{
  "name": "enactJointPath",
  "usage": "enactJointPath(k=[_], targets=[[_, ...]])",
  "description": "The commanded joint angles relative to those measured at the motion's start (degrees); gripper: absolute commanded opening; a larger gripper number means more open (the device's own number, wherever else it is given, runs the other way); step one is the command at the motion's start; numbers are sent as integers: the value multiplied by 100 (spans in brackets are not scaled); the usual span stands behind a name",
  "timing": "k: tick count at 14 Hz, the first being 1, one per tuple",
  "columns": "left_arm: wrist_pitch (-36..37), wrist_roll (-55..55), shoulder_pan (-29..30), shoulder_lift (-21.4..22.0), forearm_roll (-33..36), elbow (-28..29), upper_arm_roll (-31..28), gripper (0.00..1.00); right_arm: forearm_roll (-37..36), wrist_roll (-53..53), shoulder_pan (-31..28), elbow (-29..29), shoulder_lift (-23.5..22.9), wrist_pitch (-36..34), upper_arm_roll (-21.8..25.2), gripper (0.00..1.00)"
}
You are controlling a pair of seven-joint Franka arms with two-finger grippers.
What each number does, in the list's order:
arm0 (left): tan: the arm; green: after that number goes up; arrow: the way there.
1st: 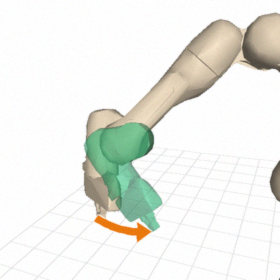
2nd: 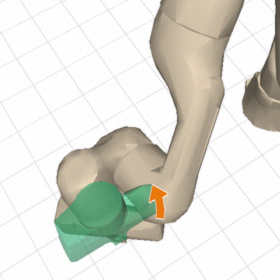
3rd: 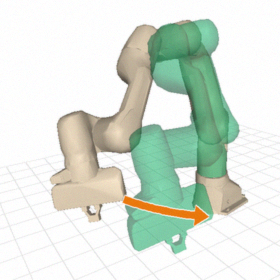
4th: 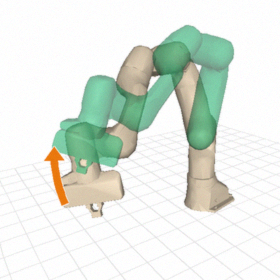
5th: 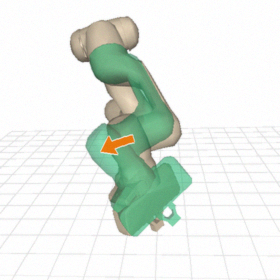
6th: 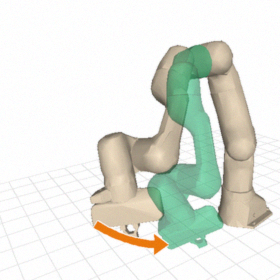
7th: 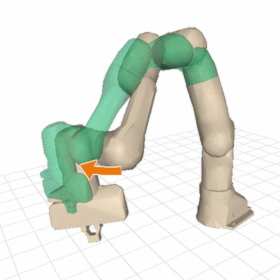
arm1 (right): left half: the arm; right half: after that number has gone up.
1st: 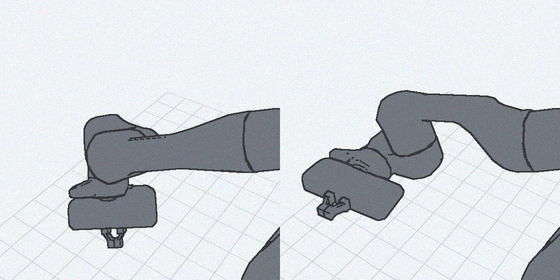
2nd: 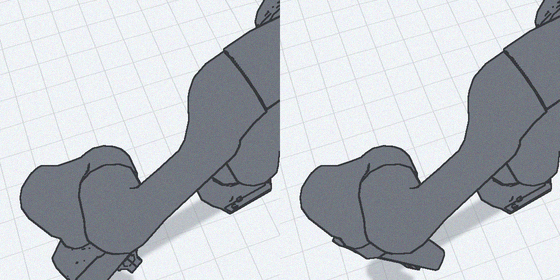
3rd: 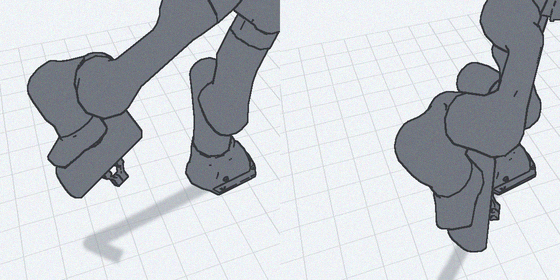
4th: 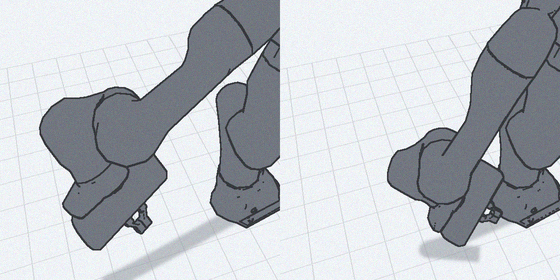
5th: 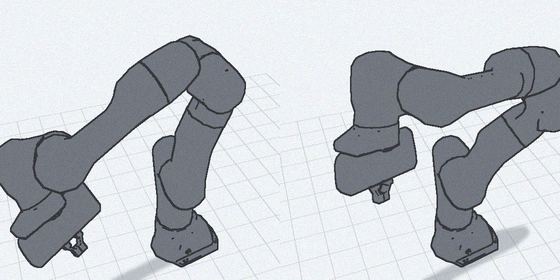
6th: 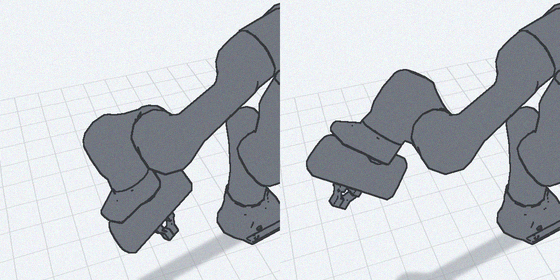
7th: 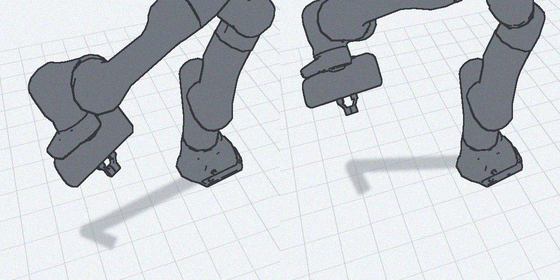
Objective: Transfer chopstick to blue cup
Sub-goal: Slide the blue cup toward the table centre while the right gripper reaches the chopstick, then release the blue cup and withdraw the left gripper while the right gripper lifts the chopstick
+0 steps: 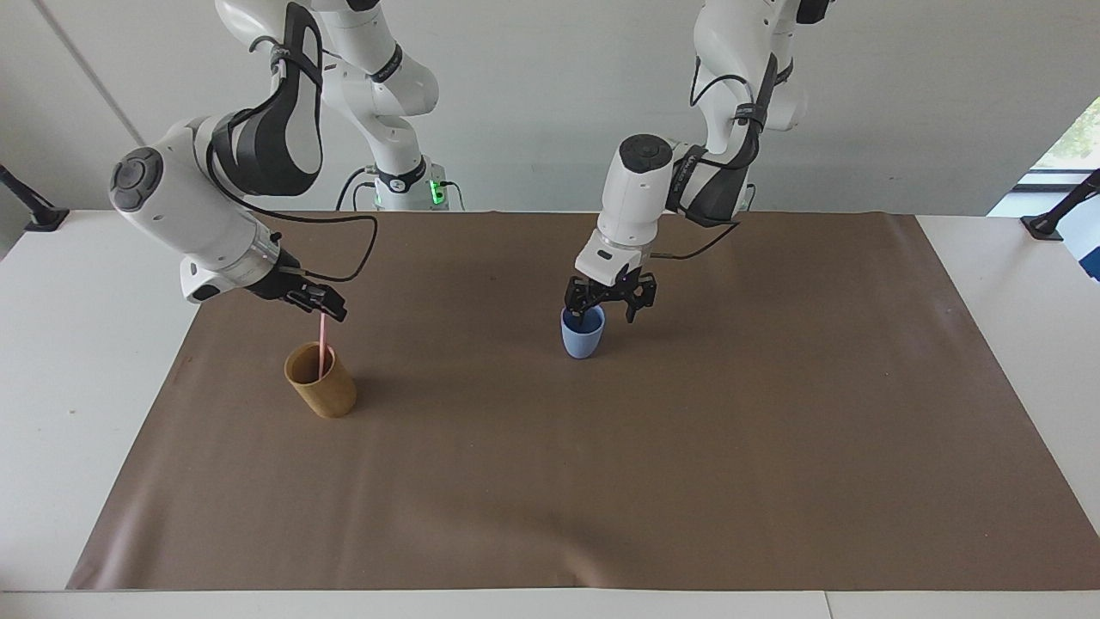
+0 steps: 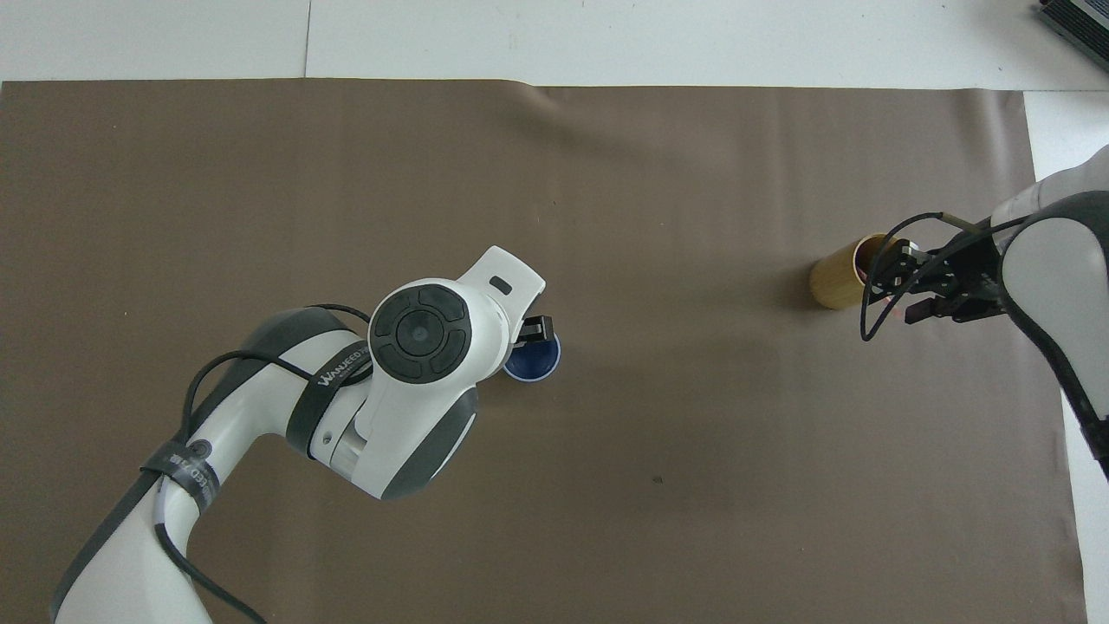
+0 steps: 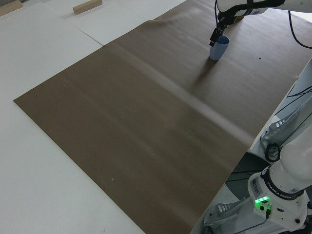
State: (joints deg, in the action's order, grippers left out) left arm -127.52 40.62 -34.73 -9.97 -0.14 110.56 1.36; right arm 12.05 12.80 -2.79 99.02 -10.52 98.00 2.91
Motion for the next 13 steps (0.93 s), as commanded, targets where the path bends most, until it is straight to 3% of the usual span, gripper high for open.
enactJointPath(k=[1,3,9,13], targets=[[805,-666,474,600,-57,10,-13,100,122,-199,-63,91,24,114,-19,55],[1096,-1142,773,837,-66,10,-22,100,131,-190,-63,91,6,220,-19,49],[1860,-2953,1986,1032,-30,-604,-31,100,131,-190,-63,100,6,132,-19,0],[2661,-3876,2741,1014,-22,-1447,-22,100,122,-190,-63,65,-3,132,-19,0]])
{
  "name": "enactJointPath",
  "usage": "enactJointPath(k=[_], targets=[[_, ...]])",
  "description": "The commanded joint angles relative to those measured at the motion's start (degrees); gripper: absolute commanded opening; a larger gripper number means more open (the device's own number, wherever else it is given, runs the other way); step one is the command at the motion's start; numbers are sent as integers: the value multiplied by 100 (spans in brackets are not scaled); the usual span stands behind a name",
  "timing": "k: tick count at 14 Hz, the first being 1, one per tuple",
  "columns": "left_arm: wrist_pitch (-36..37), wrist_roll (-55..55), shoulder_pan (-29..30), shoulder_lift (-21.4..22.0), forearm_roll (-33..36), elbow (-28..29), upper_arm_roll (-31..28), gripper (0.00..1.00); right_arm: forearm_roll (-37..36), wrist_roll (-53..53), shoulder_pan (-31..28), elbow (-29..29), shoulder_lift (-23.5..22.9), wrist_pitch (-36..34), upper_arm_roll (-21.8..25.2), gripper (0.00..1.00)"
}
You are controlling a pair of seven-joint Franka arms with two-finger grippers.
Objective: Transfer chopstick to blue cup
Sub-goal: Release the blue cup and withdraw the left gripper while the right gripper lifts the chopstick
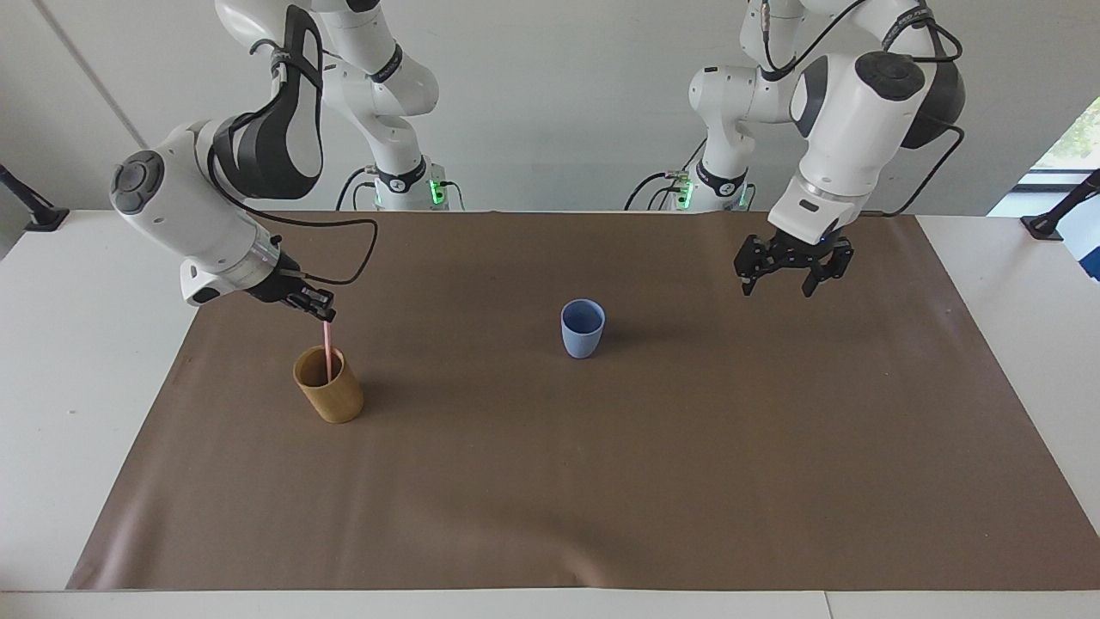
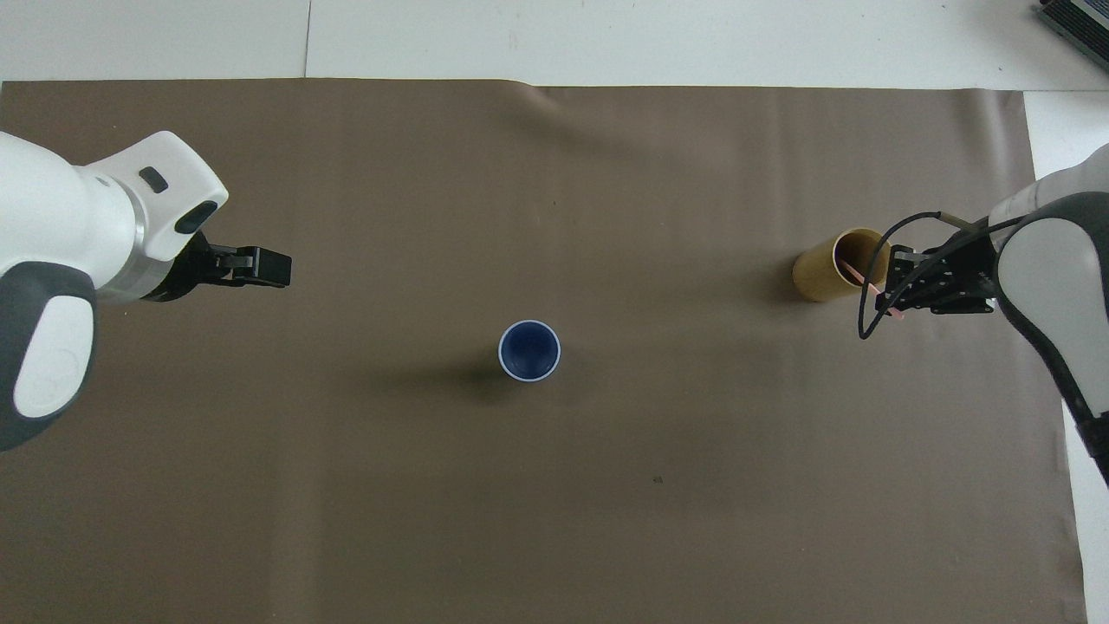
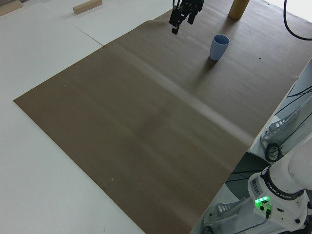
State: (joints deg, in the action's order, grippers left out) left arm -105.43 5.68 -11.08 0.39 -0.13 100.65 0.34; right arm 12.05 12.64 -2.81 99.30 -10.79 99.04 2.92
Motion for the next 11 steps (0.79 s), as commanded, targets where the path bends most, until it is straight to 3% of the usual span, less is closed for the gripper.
enactJointPath(k=[1,11], targets=[[662,-610,500,-22,-23,-650,71,100,122,-174,-80,11,7,28,-20,0],[2166,-1674,1187,-364,4,-2199,45,100,149,-86,-141,-498,94,-419,16,0]])
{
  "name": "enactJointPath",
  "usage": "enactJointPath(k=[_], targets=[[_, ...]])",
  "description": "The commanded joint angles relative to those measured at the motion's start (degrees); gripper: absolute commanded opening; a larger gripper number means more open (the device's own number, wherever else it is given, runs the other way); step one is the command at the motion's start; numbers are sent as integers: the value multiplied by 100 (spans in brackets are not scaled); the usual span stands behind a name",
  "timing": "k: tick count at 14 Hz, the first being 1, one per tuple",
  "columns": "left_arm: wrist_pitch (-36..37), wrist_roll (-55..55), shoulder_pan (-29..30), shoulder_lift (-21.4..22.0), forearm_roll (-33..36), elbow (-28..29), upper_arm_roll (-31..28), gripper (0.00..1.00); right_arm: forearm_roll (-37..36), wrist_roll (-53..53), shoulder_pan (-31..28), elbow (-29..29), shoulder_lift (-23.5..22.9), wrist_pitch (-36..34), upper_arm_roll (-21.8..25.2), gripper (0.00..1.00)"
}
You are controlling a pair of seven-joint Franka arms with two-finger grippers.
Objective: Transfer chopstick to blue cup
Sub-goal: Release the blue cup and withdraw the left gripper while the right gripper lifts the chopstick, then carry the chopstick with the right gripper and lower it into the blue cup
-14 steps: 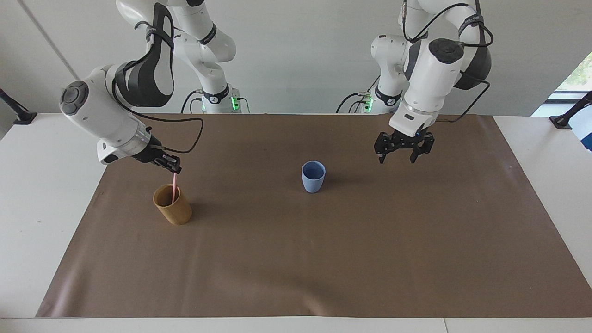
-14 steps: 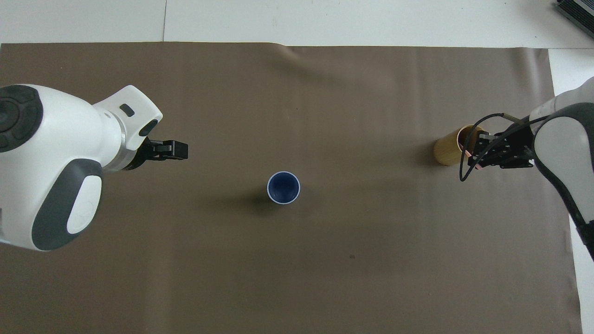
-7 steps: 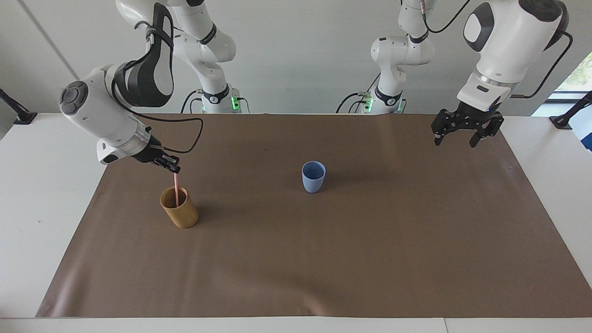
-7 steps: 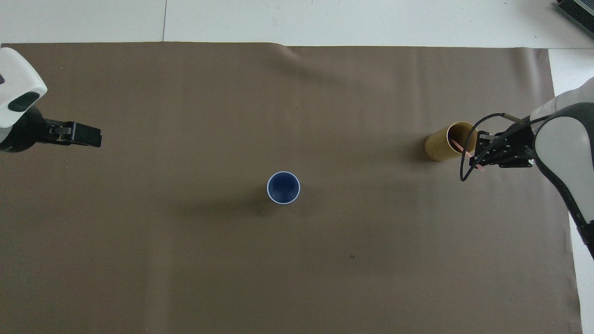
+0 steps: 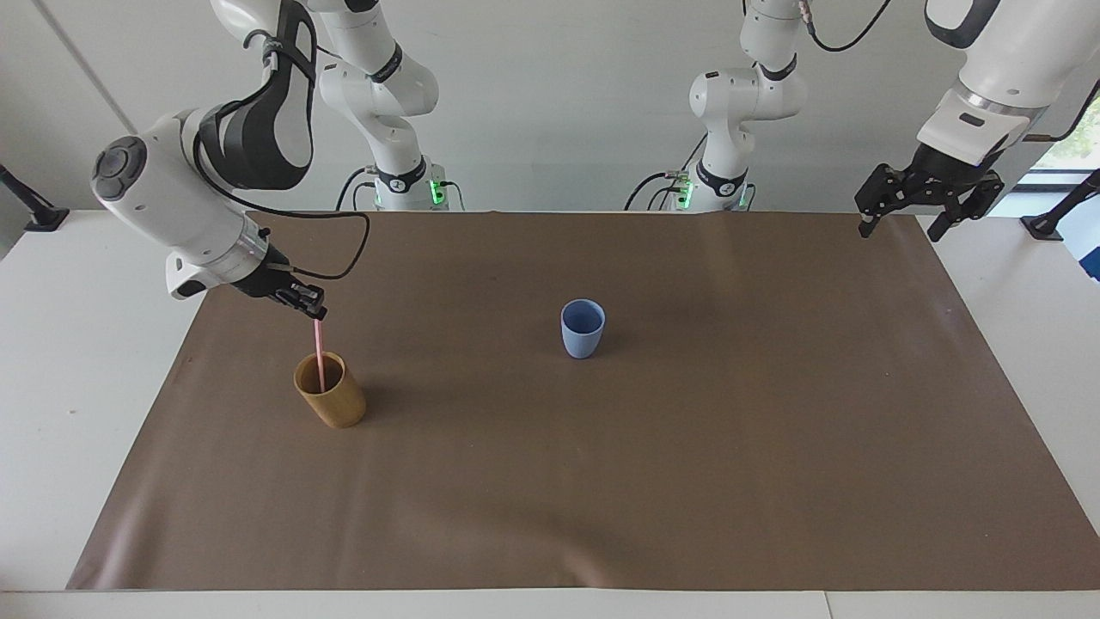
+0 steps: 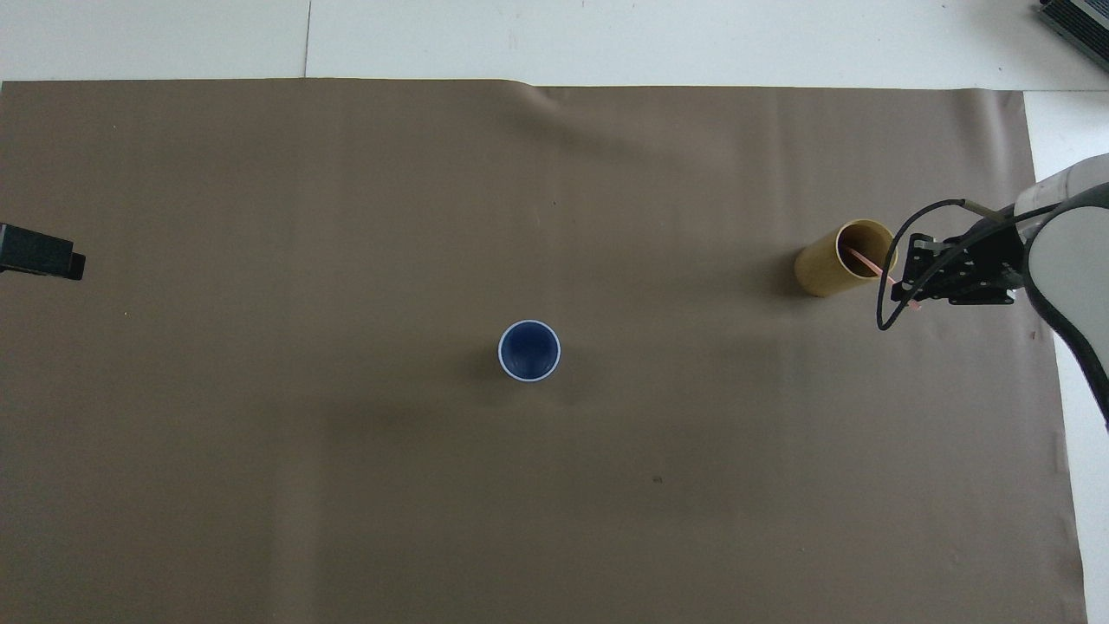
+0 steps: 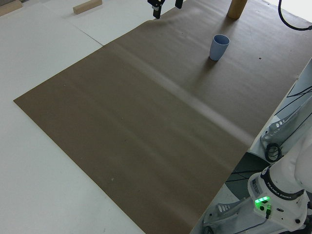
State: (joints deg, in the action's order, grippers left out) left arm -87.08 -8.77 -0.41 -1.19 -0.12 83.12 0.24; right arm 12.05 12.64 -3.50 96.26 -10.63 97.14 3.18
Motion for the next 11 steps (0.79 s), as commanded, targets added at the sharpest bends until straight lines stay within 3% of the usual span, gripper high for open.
enactJointPath(k=[1,4,8,11], targets=[[367,-240,120,-224,73,-455,38,100,244,-51,-72,-386,88,-535,-10,0],[464,-231,94,-137,162,-429,55,100,430,-16,-72,-695,227,-1170,16,0],[420,-134,24,399,109,422,90,100,438,107,-46,-705,632,-1584,-36,0],[499,-125,-3,549,109,617,99,100,456,177,164,-696,905,-1611,-168,0]])
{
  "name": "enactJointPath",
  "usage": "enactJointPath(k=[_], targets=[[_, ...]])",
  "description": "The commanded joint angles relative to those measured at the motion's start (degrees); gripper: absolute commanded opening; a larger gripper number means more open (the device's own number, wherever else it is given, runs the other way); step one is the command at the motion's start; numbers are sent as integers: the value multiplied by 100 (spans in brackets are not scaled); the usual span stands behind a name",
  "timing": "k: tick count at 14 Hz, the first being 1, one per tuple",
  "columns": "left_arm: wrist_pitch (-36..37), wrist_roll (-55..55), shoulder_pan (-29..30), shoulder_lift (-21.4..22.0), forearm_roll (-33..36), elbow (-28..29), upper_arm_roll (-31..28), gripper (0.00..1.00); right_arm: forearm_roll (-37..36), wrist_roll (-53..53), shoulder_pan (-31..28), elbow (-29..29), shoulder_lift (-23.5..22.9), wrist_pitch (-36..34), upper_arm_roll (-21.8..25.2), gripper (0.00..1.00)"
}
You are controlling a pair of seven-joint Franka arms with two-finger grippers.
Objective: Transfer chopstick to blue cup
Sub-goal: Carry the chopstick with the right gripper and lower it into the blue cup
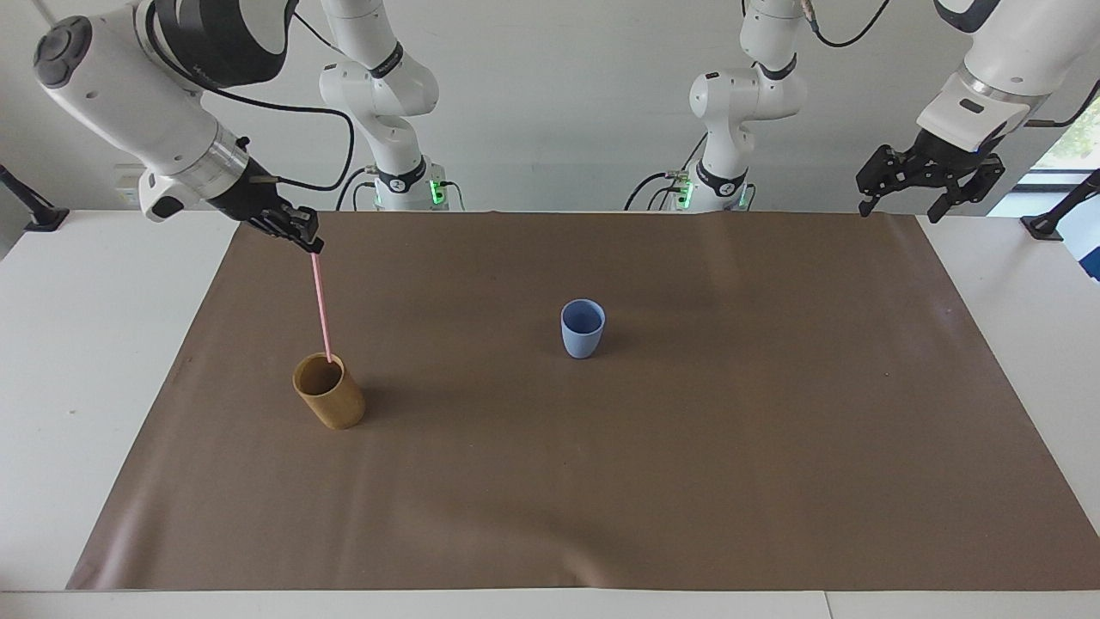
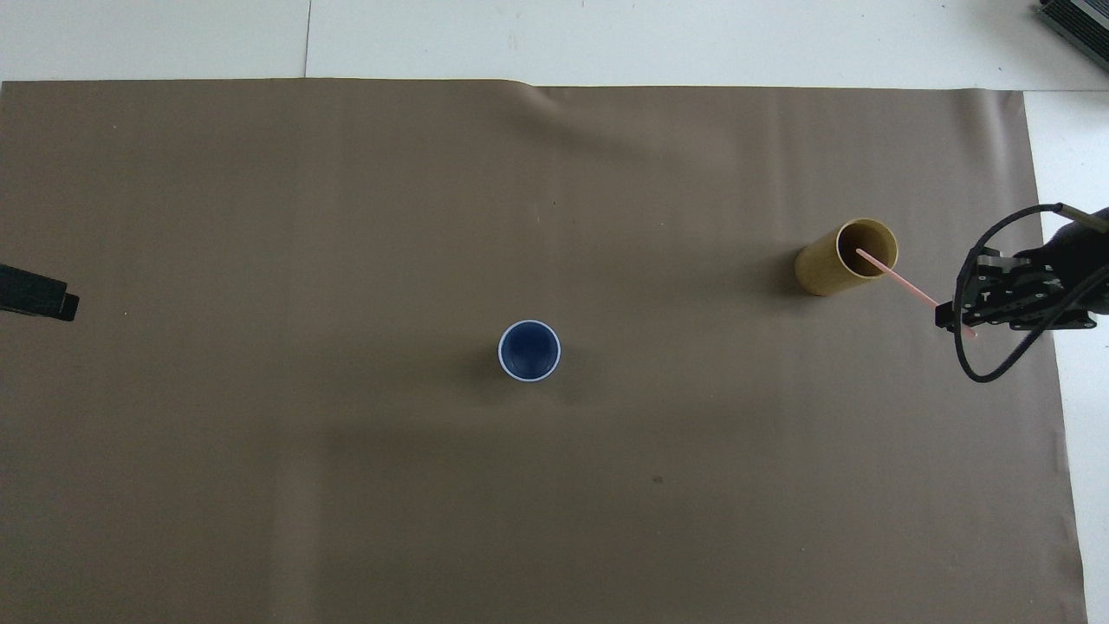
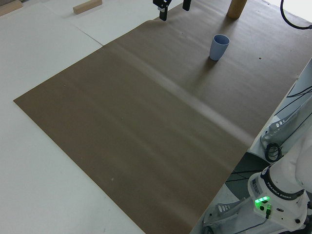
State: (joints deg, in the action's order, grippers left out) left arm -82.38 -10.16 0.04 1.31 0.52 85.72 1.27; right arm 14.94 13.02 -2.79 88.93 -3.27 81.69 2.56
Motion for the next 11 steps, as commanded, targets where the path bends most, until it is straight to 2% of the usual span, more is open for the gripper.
enactJointPath(k=[1,3,6,8,11], targets=[[21,14,-47,326,45,402,-4,100,263,436,164,46,178,-101,-263,0],[20,6,-47,326,45,402,5,100,343,1523,427,107,248,-14,-571,0],[-6,-12,-39,283,45,332,32,100,465,3008,1138,387,449,485,-696,0],[-6,-21,40,282,45,332,23,100,886,4029,1482,660,512,820,-696,0],[-6,-30,49,282,45,332,-12,100,1553,4725,1659,678,380,1339,-696,0]])
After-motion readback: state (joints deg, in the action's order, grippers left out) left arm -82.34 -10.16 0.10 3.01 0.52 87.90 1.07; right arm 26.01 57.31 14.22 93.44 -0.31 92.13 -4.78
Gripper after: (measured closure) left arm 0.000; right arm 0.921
